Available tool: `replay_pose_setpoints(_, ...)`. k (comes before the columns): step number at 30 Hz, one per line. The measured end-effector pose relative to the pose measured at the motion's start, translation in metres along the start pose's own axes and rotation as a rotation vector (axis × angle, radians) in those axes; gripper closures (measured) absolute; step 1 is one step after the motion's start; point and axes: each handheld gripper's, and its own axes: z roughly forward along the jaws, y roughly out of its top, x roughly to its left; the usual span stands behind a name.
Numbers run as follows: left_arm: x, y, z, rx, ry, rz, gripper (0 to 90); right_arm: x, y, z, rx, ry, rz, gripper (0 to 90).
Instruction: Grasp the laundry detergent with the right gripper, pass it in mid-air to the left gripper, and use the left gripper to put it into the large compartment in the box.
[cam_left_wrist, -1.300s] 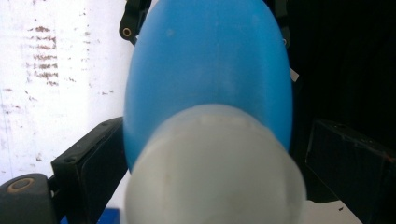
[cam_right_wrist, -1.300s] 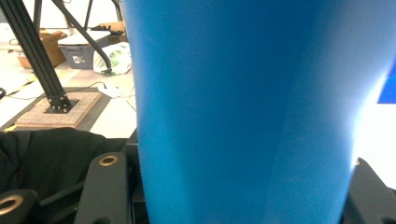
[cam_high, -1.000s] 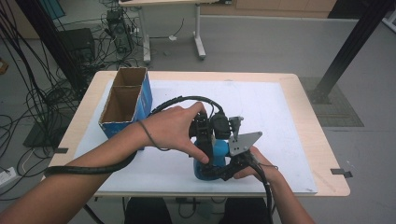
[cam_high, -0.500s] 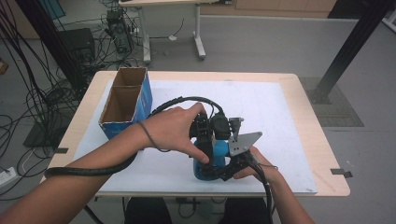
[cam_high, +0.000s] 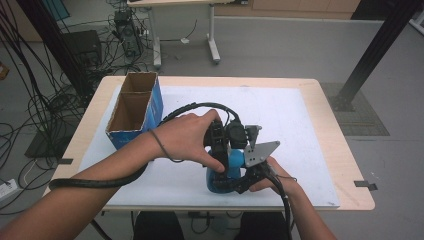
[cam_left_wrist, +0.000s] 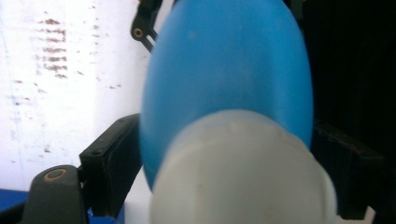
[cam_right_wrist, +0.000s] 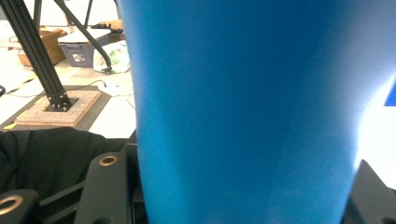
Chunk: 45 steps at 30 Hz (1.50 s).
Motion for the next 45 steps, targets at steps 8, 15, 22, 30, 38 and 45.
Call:
replay_pose_setpoints(8,0.0005,0.0043,0.0017,0.011,0.001,-0.007,24.5,-0.0008,0.0012,0.0017,0.005,0.006,0.004,42.1)
replay_pose_setpoints(15,0.0029,0.0056,0.0016,0.008,-0.012,-0.013,31.3,-0.0008,0.0017,0.0032,0.01,0.006,-0.001,42.1)
replay_pose_setpoints(22,0.0034,0.0061,0.0002,0.007,-0.016,-0.017,36.9,-0.0007,0.0017,0.0031,0.008,0.005,-0.001,42.1)
replay_pose_setpoints(30,0.003,0.0075,0.0007,0.014,-0.014,-0.023,37.0,-0.0011,0.0017,0.0034,0.008,0.008,-0.003,42.1)
replay_pose_setpoints(38,0.0023,0.0075,0.0,0.012,-0.009,-0.018,37.0,-0.0014,0.002,0.0032,0.007,0.008,0.002,42.1)
replay_pose_setpoints(45,0.0026,0.0077,0.0,0.012,-0.011,-0.021,36.9,-0.0017,0.0022,0.0031,0.008,0.006,-0.004,42.1)
